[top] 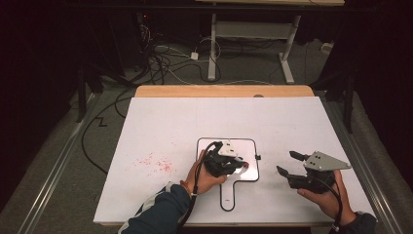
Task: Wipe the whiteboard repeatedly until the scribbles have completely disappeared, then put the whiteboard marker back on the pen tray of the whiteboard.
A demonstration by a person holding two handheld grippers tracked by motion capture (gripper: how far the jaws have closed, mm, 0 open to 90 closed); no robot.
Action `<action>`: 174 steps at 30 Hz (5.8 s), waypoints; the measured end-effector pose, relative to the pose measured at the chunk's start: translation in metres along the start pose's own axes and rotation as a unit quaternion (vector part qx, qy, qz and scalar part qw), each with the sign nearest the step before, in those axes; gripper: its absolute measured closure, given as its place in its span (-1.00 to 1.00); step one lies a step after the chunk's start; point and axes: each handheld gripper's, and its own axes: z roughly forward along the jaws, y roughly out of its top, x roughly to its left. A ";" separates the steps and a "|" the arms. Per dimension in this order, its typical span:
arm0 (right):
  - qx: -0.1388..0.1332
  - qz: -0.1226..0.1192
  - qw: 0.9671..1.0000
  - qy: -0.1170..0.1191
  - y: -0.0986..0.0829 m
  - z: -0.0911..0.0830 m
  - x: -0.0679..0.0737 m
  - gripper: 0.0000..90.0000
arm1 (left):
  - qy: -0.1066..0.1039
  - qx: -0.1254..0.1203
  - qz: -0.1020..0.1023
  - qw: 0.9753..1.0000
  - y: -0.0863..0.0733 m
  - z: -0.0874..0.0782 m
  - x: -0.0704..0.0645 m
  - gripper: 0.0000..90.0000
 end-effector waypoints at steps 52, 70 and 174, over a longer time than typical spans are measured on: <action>0.036 -0.111 0.987 0.113 0.028 0.050 0.053 0.68 | -0.052 -0.090 0.020 0.994 0.015 -0.041 -0.029 0.28; 0.091 0.045 0.994 0.045 0.017 0.041 0.004 0.68 | 0.230 -0.070 -0.015 0.971 -0.103 -0.125 0.005 -0.51; -0.048 0.011 0.997 -0.053 -0.031 -0.010 -0.018 -0.49 | 0.221 -0.006 -0.008 0.975 -0.119 -0.117 -0.003 -0.60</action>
